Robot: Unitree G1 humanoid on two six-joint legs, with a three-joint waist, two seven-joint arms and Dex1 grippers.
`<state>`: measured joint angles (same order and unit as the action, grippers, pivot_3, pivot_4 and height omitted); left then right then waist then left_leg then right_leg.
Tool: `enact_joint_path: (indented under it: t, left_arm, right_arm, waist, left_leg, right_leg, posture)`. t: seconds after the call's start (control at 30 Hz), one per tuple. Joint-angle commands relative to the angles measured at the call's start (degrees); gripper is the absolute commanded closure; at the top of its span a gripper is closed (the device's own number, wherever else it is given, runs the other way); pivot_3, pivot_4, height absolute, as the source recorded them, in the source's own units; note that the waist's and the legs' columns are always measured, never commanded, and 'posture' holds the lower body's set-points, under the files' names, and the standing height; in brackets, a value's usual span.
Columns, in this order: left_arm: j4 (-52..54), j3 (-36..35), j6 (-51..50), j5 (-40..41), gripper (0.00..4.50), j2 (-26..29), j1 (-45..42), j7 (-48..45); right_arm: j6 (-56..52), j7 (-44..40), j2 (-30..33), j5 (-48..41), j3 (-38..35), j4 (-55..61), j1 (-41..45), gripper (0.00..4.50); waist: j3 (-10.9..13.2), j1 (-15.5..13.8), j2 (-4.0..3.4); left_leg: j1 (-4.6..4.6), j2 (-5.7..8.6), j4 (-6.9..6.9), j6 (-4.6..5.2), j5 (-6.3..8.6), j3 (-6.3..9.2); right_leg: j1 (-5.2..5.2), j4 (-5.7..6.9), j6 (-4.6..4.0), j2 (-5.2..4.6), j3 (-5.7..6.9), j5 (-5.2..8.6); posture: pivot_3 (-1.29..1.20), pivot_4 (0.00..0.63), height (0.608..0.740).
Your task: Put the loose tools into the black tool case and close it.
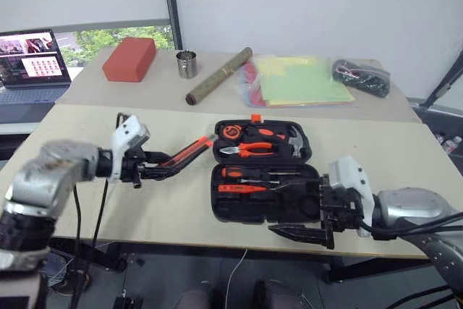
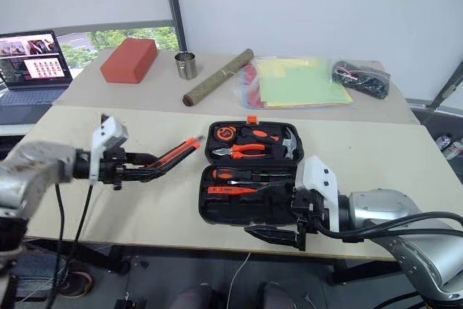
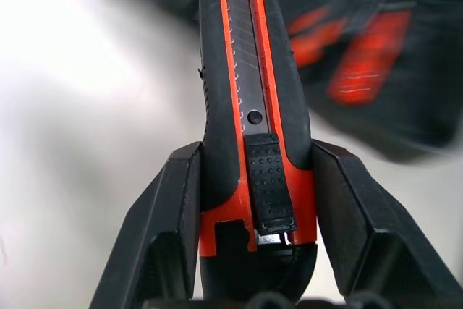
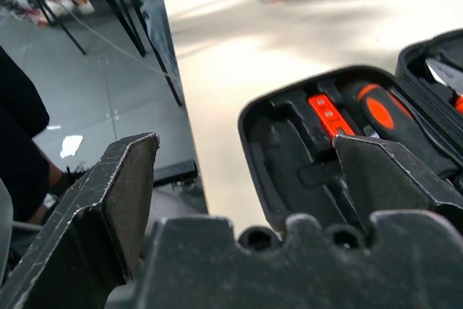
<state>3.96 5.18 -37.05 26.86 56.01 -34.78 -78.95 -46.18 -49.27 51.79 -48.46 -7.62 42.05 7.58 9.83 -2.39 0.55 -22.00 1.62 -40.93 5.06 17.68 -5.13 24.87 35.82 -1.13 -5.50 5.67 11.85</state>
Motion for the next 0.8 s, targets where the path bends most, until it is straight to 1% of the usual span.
enact_joint_path:
  t: [0.03, 0.13, 0.23, 0.3, 0.37, 0.47, 0.6, 0.77, 0.8]
  left_arm:
    - [-1.1, 9.5, 5.0, -3.0, 2.73, -5.0, -7.4, -8.7]
    - [-3.6, 14.7, 8.3, -5.5, 2.73, -10.8, -11.2, -11.1]
    - [-5.9, 17.6, 9.5, -7.5, 2.73, -16.3, -12.9, -10.3]
    - [-7.4, 21.4, 11.4, -12.3, 2.73, -19.1, -13.4, -8.3]
    - [-9.2, 24.0, 13.7, -15.9, 2.73, -20.5, -13.5, -7.9]
    - [-10.7, 25.4, 11.2, -17.4, 2.73, -22.1, -14.4, -7.4]
    - [-13.0, 26.8, 10.5, -20.0, 2.73, -24.0, -15.1, -6.6]
    - [-14.2, 27.4, 6.4, -20.8, 2.73, -26.1, -15.8, -6.1]
    - [-14.4, 27.3, 5.1, -20.8, 2.23, -26.5, -16.1, -5.8]
  right_arm:
    - [1.1, 1.4, 0.1, -0.7, -2.9, 1.9, -0.8, 0.0]
    - [1.1, 2.8, -0.1, -0.7, -3.9, 2.9, -2.4, 0.0]
    - [1.1, 3.8, -0.2, -1.1, -4.8, 4.2, -4.0, 0.0]
    - [0.9, 4.9, -0.1, -1.6, -6.3, 5.4, -5.5, 0.0]
    - [0.9, 5.2, 0.2, -1.9, -7.8, 6.4, -7.4, 0.0]
    - [0.8, 5.7, 0.4, -2.1, -9.6, 7.3, -9.6, 0.0]
    - [1.2, 6.4, 0.8, -1.1, -11.2, 8.1, -12.3, 0.0]
    - [1.7, 6.7, 0.7, -0.8, -14.0, 8.0, -14.7, 0.0]
    - [1.6, 6.8, 0.7, -0.9, -14.2, 8.2, -14.9, 0.0]
  waist:
    - [0.0, -0.1, 0.01]
    - [0.0, 0.1, 0.06]
    - [0.0, 0.5, 0.08]
    - [0.0, 0.7, 0.09]
    - [0.0, 0.7, 0.08]
    - [0.1, 0.8, 0.1]
    - [0.1, 0.6, 0.1]
    - [0.0, 0.0, 0.09]
    - [0.0, 0.0, 0.1]
  left_leg:
    - [-0.04, 0.01, -0.01, 0.25, -0.14, 0.01]
    - [-0.09, 0.03, -0.03, 0.46, -0.26, 0.01]
    - [-0.05, 0.01, -0.02, 0.48, -0.27, 0.01]
    - [-0.04, -0.08, -0.03, 0.49, -0.27, 0.0]
    - [-0.02, -0.09, -0.04, 0.5, -0.27, 0.01]
    - [-0.03, -0.12, -0.06, 0.51, -0.27, 0.01]
    - [-0.08, -0.14, -0.15, 0.55, -0.25, 0.06]
    - [-0.09, -0.15, -0.26, 0.64, -0.2, 0.06]
    - [-0.1, -0.16, -0.32, 0.69, -0.17, 0.07]
  right_leg:
    - [-0.03, -0.04, 0.03, 0.02, 0.04, 0.01]
    - [-0.12, -0.11, 0.13, 0.1, 0.06, 0.01]
    - [-0.12, -0.09, 0.14, 0.14, -0.02, 0.02]
    - [-0.11, -0.07, 0.13, 0.19, -0.06, 0.02]
    - [-0.11, -0.05, 0.13, 0.19, -0.08, 0.02]
    - [-0.09, -0.01, 0.13, 0.2, -0.12, 0.02]
    - [-0.07, 0.0, 0.13, 0.19, -0.16, 0.02]
    - [-0.08, 0.03, 0.14, 0.18, -0.19, 0.01]
    - [-0.09, 0.05, 0.14, 0.18, -0.19, 0.01]
  posture:
    - [0.0, 0.15, 0.736]
    - [0.0, 0.15, 0.736]
    - [0.0, 0.15, 0.736]
    - [0.0, 0.15, 0.736]
    - [0.0, 0.15, 0.736]
    - [0.0, 0.15, 0.736]
    - [0.0, 0.15, 0.736]
    - [0.0, 0.15, 0.736]
    - [0.0, 0.15, 0.736]
